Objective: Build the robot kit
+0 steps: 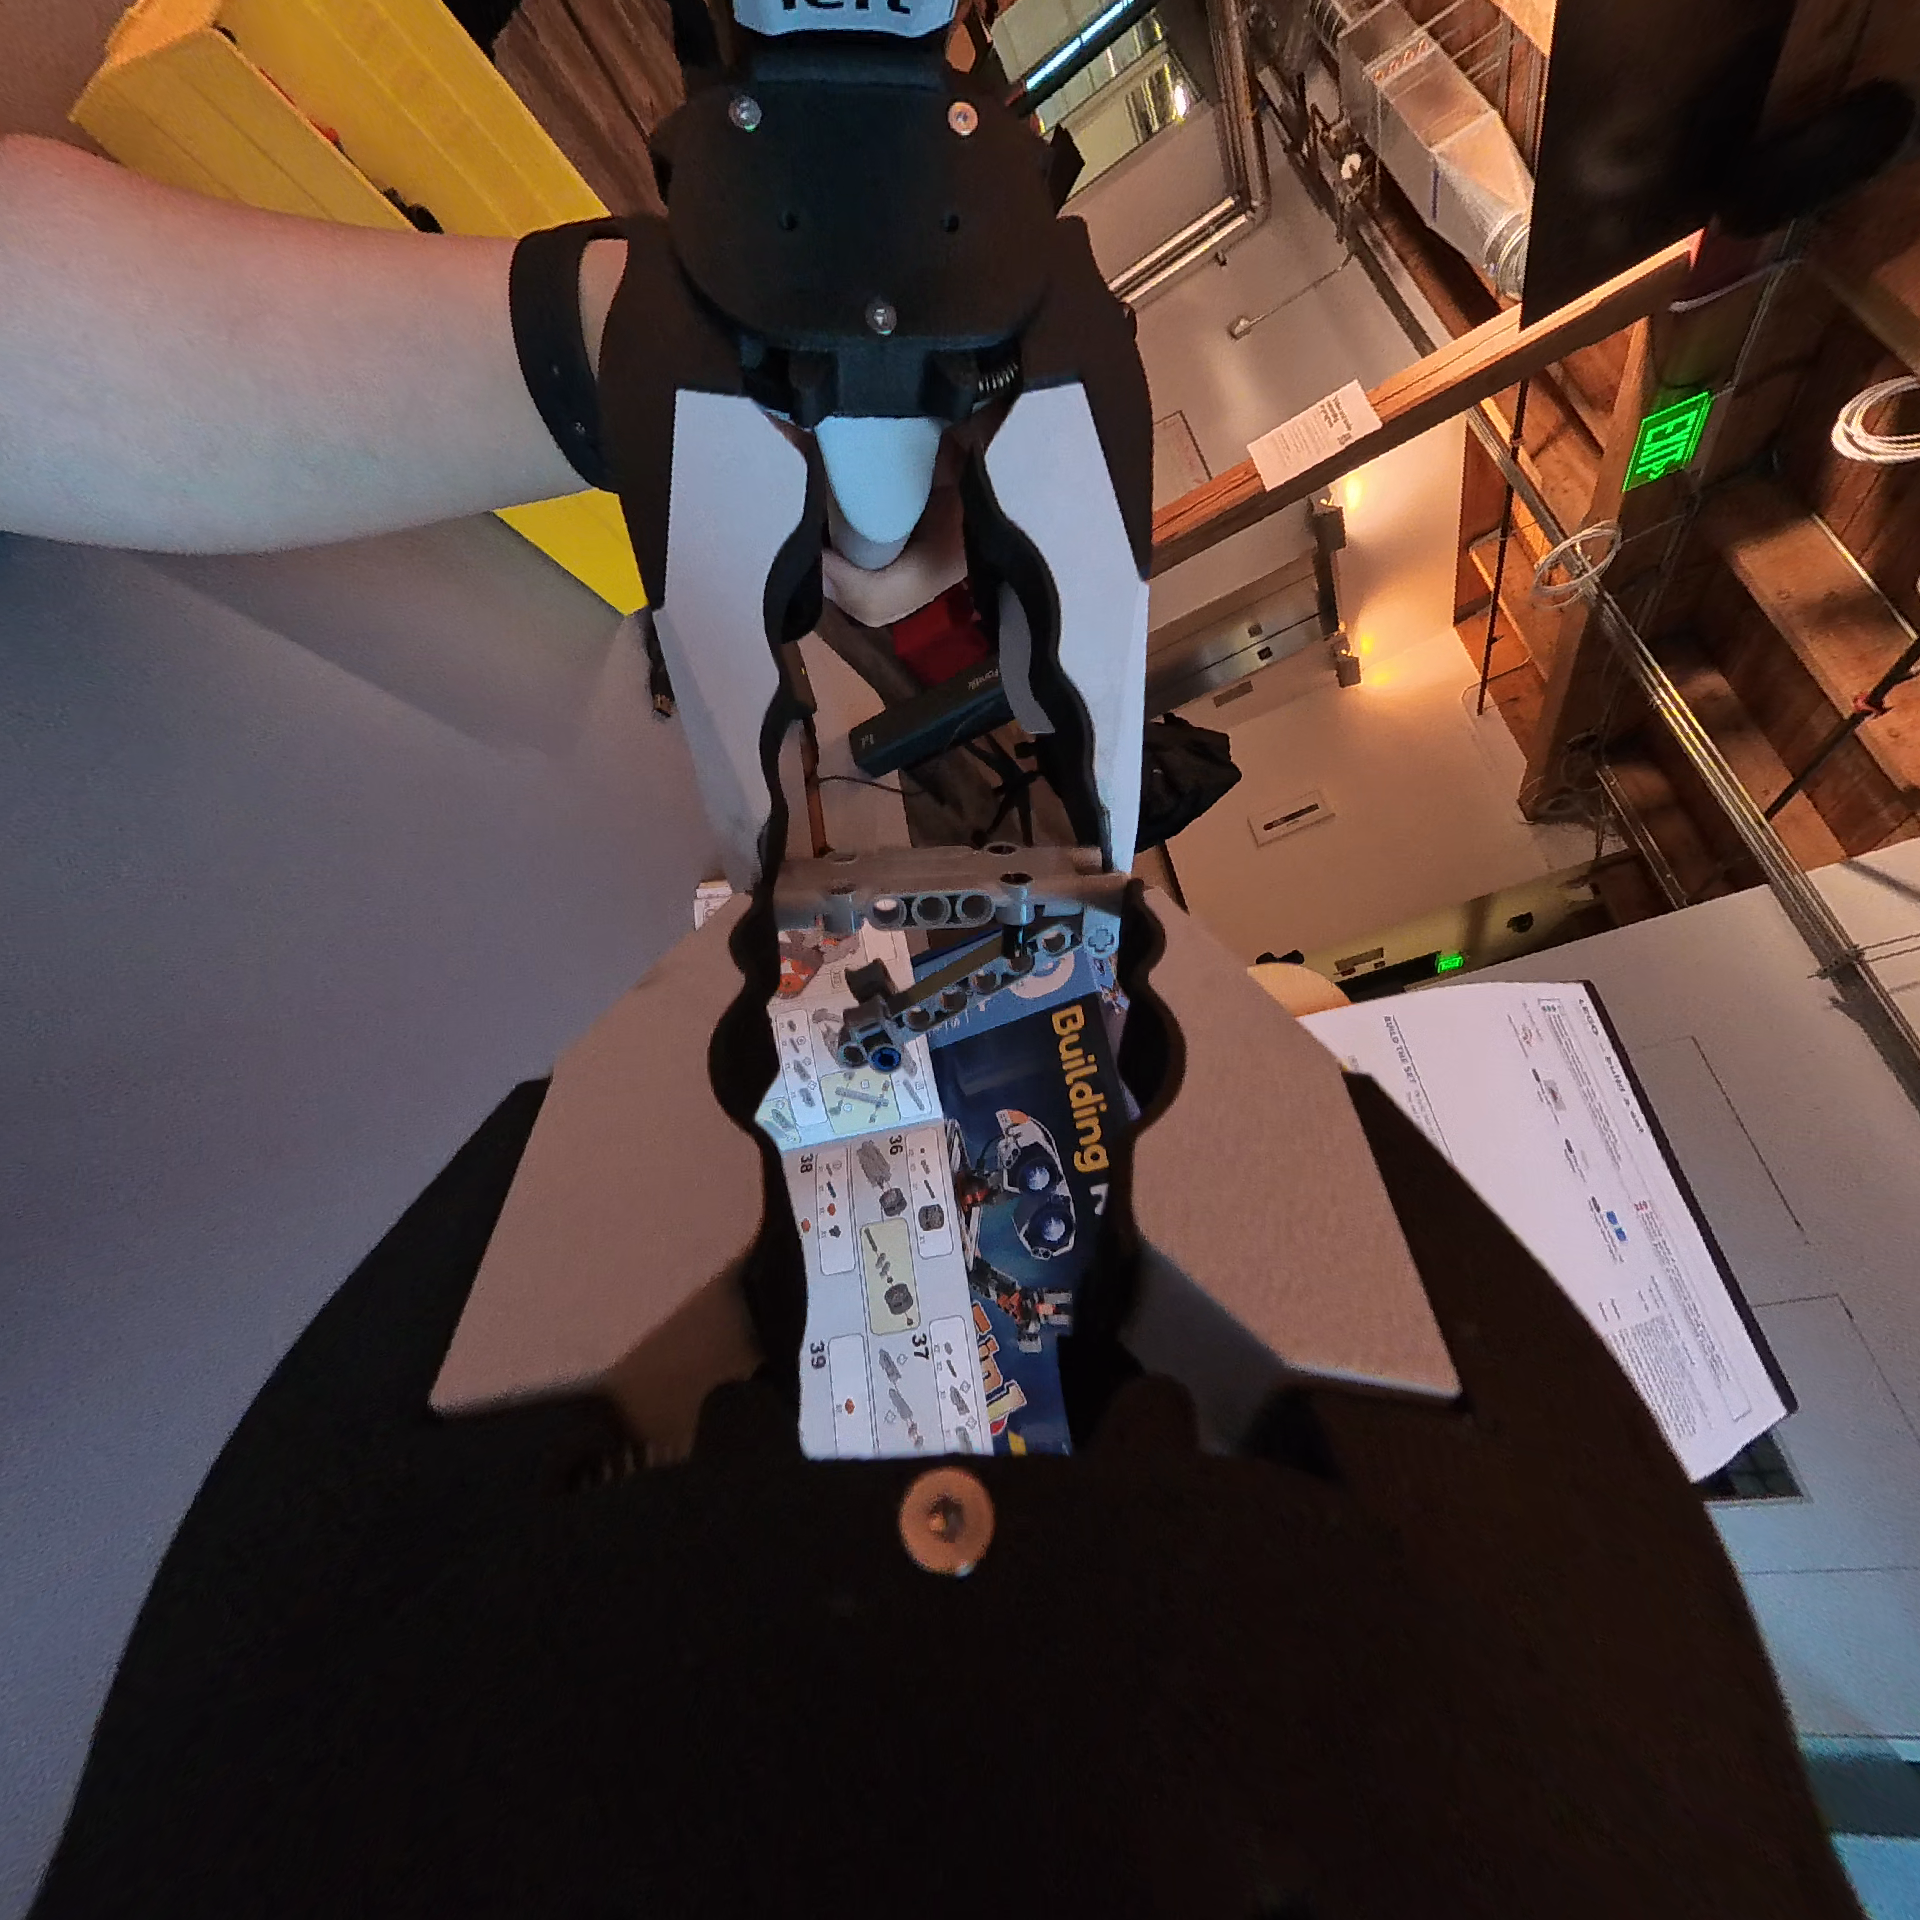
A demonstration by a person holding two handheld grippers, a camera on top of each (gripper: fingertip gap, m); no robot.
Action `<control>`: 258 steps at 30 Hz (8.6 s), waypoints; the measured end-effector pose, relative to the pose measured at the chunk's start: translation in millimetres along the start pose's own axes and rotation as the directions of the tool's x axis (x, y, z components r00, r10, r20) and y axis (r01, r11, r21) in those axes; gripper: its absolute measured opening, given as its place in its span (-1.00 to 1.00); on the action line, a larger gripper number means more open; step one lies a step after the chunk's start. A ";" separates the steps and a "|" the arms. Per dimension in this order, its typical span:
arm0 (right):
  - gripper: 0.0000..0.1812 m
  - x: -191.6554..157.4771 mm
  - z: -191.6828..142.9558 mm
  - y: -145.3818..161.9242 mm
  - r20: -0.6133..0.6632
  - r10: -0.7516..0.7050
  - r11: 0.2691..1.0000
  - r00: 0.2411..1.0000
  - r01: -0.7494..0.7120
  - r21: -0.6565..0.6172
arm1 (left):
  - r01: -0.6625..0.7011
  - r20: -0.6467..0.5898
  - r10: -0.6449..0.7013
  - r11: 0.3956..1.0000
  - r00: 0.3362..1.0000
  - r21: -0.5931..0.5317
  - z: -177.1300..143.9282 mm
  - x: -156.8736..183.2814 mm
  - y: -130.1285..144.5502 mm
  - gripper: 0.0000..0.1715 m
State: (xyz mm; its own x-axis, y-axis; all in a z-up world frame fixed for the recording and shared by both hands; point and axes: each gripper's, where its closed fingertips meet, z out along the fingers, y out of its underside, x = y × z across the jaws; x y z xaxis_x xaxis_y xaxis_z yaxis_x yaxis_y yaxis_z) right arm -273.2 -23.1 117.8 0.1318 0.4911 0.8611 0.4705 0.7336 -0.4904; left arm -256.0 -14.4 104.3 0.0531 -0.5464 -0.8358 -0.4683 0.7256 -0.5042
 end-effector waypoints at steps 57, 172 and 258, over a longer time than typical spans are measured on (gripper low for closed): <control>-0.63 -42.9 72.1 56.6 0.515 0.828 -0.072 -0.222 -0.952 -0.296 | 0.907 -0.166 -0.984 -0.019 0.057 0.420 -60.8 13.1 122.2 -0.22; -0.83 -66.4 114.4 13.8 0.039 0.044 0.998 0.998 -0.045 0.031 | 0.863 -0.130 -0.948 0.201 0.290 0.464 -78.9 41.5 84.1 -0.65; -0.93 -139.9 97.1 103.3 0.036 0.247 0.965 0.968 -0.242 -0.100 | 0.668 0.302 -0.621 0.740 0.723 -0.077 -50.4 103.9 167.6 -0.43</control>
State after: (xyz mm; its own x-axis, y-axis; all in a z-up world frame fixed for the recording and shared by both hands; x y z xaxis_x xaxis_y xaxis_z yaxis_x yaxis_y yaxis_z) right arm -327.7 29.6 -66.4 0.2120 0.6739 0.7078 0.5091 0.5421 -0.6686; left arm -373.5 29.4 -56.1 0.5958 -0.7193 -0.3572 -0.3791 0.1401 -0.9147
